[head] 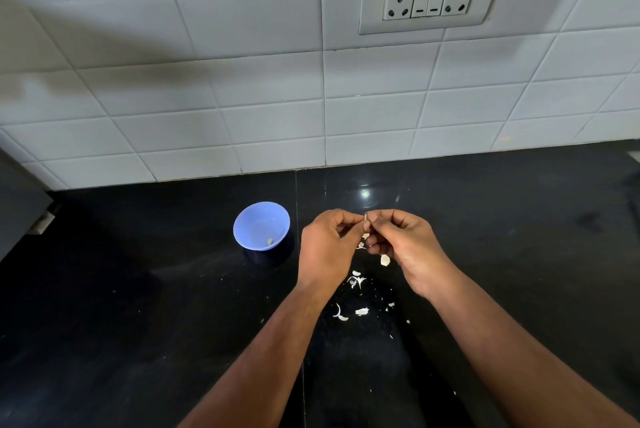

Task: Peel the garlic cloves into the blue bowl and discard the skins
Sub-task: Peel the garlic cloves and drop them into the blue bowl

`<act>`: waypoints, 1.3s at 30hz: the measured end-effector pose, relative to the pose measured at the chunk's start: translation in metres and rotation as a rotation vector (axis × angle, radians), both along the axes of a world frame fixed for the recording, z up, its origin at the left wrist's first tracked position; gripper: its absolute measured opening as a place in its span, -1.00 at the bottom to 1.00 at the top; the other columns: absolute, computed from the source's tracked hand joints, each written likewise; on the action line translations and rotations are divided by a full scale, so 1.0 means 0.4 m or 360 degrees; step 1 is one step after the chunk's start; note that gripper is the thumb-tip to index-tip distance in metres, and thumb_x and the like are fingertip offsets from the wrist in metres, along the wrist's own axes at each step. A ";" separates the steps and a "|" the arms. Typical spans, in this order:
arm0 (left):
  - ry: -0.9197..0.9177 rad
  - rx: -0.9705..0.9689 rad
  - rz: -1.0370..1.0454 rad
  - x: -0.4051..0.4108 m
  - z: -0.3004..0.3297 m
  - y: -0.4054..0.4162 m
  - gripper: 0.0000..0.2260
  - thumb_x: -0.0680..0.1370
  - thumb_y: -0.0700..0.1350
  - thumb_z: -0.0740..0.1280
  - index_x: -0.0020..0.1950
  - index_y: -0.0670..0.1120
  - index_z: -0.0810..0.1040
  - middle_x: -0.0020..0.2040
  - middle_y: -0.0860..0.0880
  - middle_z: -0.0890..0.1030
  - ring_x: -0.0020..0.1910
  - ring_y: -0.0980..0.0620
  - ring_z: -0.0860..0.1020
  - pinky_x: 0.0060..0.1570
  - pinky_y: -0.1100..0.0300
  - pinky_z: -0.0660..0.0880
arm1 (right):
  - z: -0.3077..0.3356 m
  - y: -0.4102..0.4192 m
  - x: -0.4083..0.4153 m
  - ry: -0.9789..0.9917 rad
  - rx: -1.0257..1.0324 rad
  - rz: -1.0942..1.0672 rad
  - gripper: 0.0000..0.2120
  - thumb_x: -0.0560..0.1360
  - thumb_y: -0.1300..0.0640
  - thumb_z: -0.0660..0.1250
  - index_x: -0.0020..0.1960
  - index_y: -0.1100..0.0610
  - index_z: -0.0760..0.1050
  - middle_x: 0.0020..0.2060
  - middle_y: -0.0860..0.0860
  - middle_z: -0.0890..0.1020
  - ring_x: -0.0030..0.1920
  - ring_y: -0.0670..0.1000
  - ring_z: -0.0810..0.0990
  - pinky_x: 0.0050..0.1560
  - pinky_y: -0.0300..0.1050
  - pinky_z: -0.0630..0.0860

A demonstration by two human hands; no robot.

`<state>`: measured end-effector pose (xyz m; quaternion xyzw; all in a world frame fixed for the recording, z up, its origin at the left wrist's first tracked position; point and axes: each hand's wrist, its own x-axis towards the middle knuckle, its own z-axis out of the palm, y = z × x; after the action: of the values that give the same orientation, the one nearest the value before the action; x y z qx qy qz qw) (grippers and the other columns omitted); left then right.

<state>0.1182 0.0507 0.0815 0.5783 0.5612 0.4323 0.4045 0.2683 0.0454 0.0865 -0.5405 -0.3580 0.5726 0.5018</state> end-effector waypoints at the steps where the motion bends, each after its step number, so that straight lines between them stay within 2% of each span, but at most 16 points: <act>1: -0.0022 -0.0028 0.0007 0.002 0.000 0.000 -0.91 0.58 0.01 0.52 -0.10 0.18 0.69 -0.14 0.18 0.70 -0.24 0.19 0.66 -0.22 0.25 0.62 | 0.000 -0.001 0.001 -0.0008 0.0008 0.0003 -0.87 0.61 0.18 0.43 0.04 0.24 0.70 -0.16 0.09 0.72 -0.21 0.02 0.65 -0.14 -0.08 0.66; 5: -0.0223 -0.0135 0.0080 0.011 0.001 -0.006 -0.95 0.60 -0.06 0.51 -0.06 0.05 0.74 -0.10 0.06 0.72 -0.28 0.10 0.67 -0.36 0.30 0.56 | -0.006 -0.006 0.004 0.0020 -0.0004 0.0002 -0.86 0.58 0.15 0.47 0.05 0.21 0.74 -0.09 0.14 0.74 -0.17 0.02 0.68 -0.05 -0.03 0.68; 8: -0.0278 -0.0134 0.0090 0.014 -0.008 -0.009 -0.95 0.60 -0.08 0.52 -0.06 0.03 0.74 -0.09 0.05 0.71 -0.22 0.07 0.69 -0.33 0.20 0.62 | -0.015 -0.010 0.004 0.0106 -0.0049 0.0000 -0.87 0.56 0.15 0.49 0.04 0.19 0.75 -0.11 0.14 0.74 -0.14 0.02 0.69 0.01 0.01 0.68; 13: -0.0381 -0.0178 0.0140 0.019 -0.020 -0.013 -0.98 0.59 -0.11 0.53 -0.03 -0.04 0.74 -0.12 0.10 0.70 -0.22 0.01 0.71 -0.31 0.17 0.63 | -0.024 -0.016 -0.008 0.0173 -0.0046 -0.0059 -0.87 0.61 0.22 0.41 0.05 0.20 0.74 -0.12 0.13 0.75 -0.15 0.00 0.70 0.05 0.01 0.68; 16: -0.0407 -0.0187 0.0171 0.021 -0.024 -0.014 -0.97 0.59 -0.11 0.52 -0.03 -0.04 0.73 -0.16 0.12 0.71 -0.22 0.01 0.72 -0.28 0.13 0.66 | -0.026 -0.017 -0.025 0.0211 -0.0048 -0.0111 -0.84 0.64 0.25 0.37 0.07 0.22 0.73 -0.13 0.13 0.74 -0.18 -0.03 0.68 -0.01 -0.06 0.69; 19: -0.0402 -0.0171 0.0217 0.023 -0.025 -0.015 -0.95 0.60 -0.08 0.51 0.00 -0.04 0.72 -0.15 0.06 0.72 -0.21 0.01 0.73 -0.29 0.14 0.66 | -0.029 -0.016 -0.041 0.0200 -0.0054 -0.0138 -0.84 0.65 0.24 0.36 0.09 0.21 0.73 -0.10 0.17 0.74 -0.16 0.01 0.69 -0.06 -0.10 0.67; 23: -0.0363 -0.0150 0.0273 0.025 -0.031 -0.016 -0.96 0.63 -0.07 0.47 0.03 -0.02 0.67 -0.12 0.02 0.71 -0.19 0.03 0.73 -0.28 0.16 0.67 | -0.028 -0.018 -0.051 0.0215 -0.0043 -0.0116 -0.84 0.64 0.19 0.39 0.07 0.20 0.74 -0.02 0.25 0.74 -0.09 0.11 0.70 0.05 0.03 0.68; 26: -0.0363 -0.0159 0.0281 0.024 -0.032 -0.014 -0.97 0.65 -0.09 0.44 0.02 -0.02 0.64 -0.12 -0.01 0.71 -0.18 0.01 0.73 -0.28 0.13 0.68 | -0.026 -0.017 -0.051 0.0194 -0.0021 -0.0080 -0.85 0.61 0.20 0.43 0.13 0.20 0.71 0.00 0.25 0.74 -0.06 0.14 0.71 0.07 0.05 0.70; 31: -0.0364 -0.0174 0.0311 0.010 -0.037 -0.006 -0.95 0.65 -0.11 0.44 -0.01 0.00 0.63 -0.13 0.01 0.71 -0.18 -0.01 0.73 -0.28 0.13 0.68 | -0.021 -0.011 -0.044 0.0365 -0.0061 -0.0020 -0.81 0.64 0.22 0.37 0.20 0.18 0.70 -0.03 0.15 0.74 -0.13 0.02 0.69 -0.11 -0.11 0.68; 33: -0.0323 -0.0203 0.0327 0.000 -0.041 0.001 -0.94 0.62 -0.10 0.48 -0.04 -0.01 0.65 -0.15 0.02 0.71 -0.18 -0.01 0.72 -0.30 0.16 0.66 | -0.021 -0.014 -0.038 0.0400 -0.0061 0.0006 -0.79 0.64 0.22 0.36 0.24 0.18 0.68 -0.01 0.14 0.74 -0.13 -0.01 0.69 -0.12 -0.13 0.66; 36: -0.0247 -0.0267 0.0354 -0.016 -0.040 0.007 -0.89 0.57 -0.07 0.55 -0.09 -0.03 0.66 -0.22 0.02 0.70 -0.30 0.05 0.65 -0.34 0.17 0.64 | -0.023 -0.019 -0.033 0.0351 -0.0038 -0.0002 -0.78 0.61 0.24 0.39 0.23 0.21 0.67 0.00 0.15 0.74 -0.13 -0.01 0.70 -0.09 -0.13 0.67; 38: -0.0262 -0.0321 0.0286 -0.024 -0.045 0.009 -0.99 0.60 -0.09 0.51 -0.01 0.01 0.71 -0.15 0.08 0.72 -0.21 0.11 0.68 -0.29 0.17 0.65 | -0.025 -0.020 -0.032 0.0265 -0.0021 -0.0036 -0.80 0.58 0.24 0.44 0.20 0.22 0.68 -0.04 0.15 0.75 -0.12 0.01 0.70 -0.06 -0.10 0.68; 39: -0.0271 -0.0337 0.0242 -0.025 -0.042 0.006 -0.89 0.64 -0.12 0.45 0.12 0.04 0.72 -0.03 0.13 0.72 -0.09 0.13 0.69 -0.21 0.18 0.68 | -0.025 -0.020 -0.033 0.0211 -0.0019 -0.0060 -0.80 0.56 0.24 0.47 0.17 0.22 0.68 -0.05 0.15 0.75 -0.11 0.03 0.71 -0.04 -0.08 0.68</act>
<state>0.1081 0.0532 0.0646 0.4497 0.6095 0.4475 0.4754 0.2553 0.0372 0.0767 -0.5111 -0.3103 0.5997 0.5319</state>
